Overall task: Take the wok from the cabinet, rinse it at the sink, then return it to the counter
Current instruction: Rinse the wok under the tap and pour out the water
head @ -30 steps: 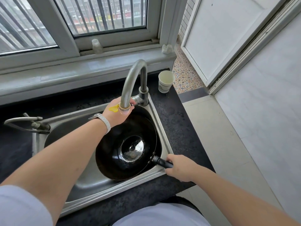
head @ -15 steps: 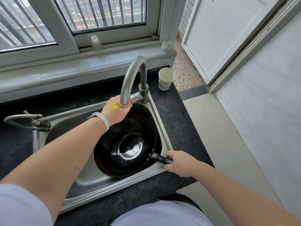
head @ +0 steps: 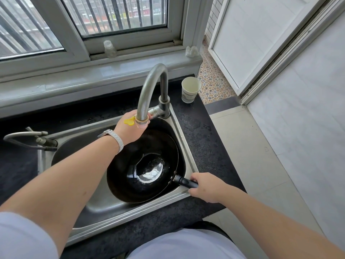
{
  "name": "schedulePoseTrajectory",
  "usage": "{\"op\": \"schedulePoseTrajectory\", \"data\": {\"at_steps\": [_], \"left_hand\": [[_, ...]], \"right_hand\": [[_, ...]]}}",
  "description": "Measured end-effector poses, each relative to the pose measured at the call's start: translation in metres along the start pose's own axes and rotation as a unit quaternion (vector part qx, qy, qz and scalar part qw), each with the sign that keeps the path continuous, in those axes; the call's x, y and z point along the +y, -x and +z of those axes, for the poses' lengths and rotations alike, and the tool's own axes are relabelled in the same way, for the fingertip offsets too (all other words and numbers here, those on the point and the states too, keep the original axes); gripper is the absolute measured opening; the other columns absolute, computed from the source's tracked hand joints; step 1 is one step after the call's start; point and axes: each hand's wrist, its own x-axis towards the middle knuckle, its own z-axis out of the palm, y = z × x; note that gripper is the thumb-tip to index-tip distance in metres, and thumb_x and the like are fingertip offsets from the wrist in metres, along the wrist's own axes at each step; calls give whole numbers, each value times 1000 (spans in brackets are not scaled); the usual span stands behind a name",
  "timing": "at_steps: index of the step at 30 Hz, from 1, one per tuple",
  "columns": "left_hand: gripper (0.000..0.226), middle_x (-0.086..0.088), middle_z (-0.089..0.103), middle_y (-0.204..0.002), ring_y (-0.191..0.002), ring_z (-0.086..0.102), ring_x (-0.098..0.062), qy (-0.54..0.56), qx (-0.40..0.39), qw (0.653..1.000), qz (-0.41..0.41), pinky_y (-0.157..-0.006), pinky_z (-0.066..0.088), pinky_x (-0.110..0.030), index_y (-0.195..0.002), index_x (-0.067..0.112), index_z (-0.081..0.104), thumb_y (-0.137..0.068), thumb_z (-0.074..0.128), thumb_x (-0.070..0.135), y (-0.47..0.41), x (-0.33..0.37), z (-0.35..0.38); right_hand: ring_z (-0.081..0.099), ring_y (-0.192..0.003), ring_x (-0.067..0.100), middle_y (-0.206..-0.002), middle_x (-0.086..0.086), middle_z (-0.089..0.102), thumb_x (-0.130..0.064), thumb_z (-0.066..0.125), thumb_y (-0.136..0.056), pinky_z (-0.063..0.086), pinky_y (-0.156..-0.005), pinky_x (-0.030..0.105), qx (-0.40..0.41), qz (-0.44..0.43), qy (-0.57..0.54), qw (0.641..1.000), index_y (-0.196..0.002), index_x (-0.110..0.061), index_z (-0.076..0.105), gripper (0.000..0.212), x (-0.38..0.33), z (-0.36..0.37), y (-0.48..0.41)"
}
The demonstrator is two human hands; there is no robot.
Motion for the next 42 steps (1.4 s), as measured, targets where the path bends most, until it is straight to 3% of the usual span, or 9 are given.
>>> {"op": "schedulePoseTrajectory", "data": {"at_steps": [5, 9, 12, 18, 25, 32, 37, 40, 42], "left_hand": [[12, 8, 68, -102, -93, 63, -13, -14, 2, 1000, 10, -87, 53, -35, -100, 33, 66, -90, 59, 33, 1, 1, -1], [19, 13, 67, -102, -83, 62, 2, 18, -2, 1000, -4, -83, 56, -29, -103, 33, 65, -90, 64, 20, 2, 0, -1], [15, 10, 66, -101, -90, 63, -10, -12, -7, 1000, 18, -87, 52, -31, -100, 32, 65, -90, 64, 21, 0, 2, -2], [14, 0, 67, -106, -97, 60, -16, -33, -24, 999, 2, -91, 48, -31, -107, 17, 67, -94, 62, 16, -1, 11, -4], [13, 7, 67, -101, -83, 56, 5, 13, -5, 1000, -3, -72, 36, -1, -105, 21, 70, -93, 66, 19, -6, 9, -4], [14, 7, 65, -102, -81, 53, 7, 3, 3, 1000, -15, -69, 32, 6, -105, 19, 73, -92, 67, 20, -10, 5, -1], [13, 6, 69, -101, -85, 58, 0, 11, 0, 1000, -20, -73, 37, -2, -103, 22, 73, -92, 67, 21, -11, 4, -2], [16, 5, 67, -101, -82, 57, 17, 17, -11, 1000, -16, -72, 36, 4, -106, 16, 72, -92, 66, 11, -11, 5, -2], [16, 5, 67, -101, -80, 56, 17, 15, -7, 1000, -10, -71, 34, 5, -105, 16, 72, -91, 67, 11, -11, 6, -3]], "right_hand": [[54, -62, 15, -86, 0, 62, -34, 62, -89, 50, -63, 33, 2, -3, 3, 1000, -104, -18, 59, 23, 0, 0, 0], [54, -64, 15, -89, 1, 63, -34, 62, -89, 51, -64, 34, 0, -5, 4, 1000, -107, -18, 60, 24, 0, 0, -1], [54, -63, 15, -89, 1, 63, -34, 62, -89, 51, -64, 34, 0, -5, 6, 1000, -108, -18, 60, 25, 0, 0, -1], [54, -65, 15, -85, -2, 60, -35, 62, -90, 45, -60, 29, 0, -4, 4, 1000, -109, -19, 60, 24, 0, 0, -2], [55, -67, 16, -85, -2, 61, -34, 61, -89, 42, -57, 28, 0, -1, 5, 1000, -109, -19, 60, 25, 0, 0, -1], [55, -66, 14, -83, -4, 60, -34, 62, -90, 41, -56, 27, -1, -3, 4, 1000, -111, -20, 60, 25, 0, 0, -1], [54, -63, 13, -82, -4, 59, -32, 62, -91, 40, -54, 25, -7, -3, -3, 1000, -112, -19, 60, 25, -1, -1, -1], [54, -61, 13, -82, -3, 59, -32, 62, -91, 41, -53, 25, -6, 1, -5, 1000, -112, -18, 60, 26, -1, -1, -1], [54, -62, 13, -82, -3, 59, -31, 62, -92, 41, -53, 25, -8, 1, -5, 1000, -114, -18, 60, 26, -1, 0, -1]]}}
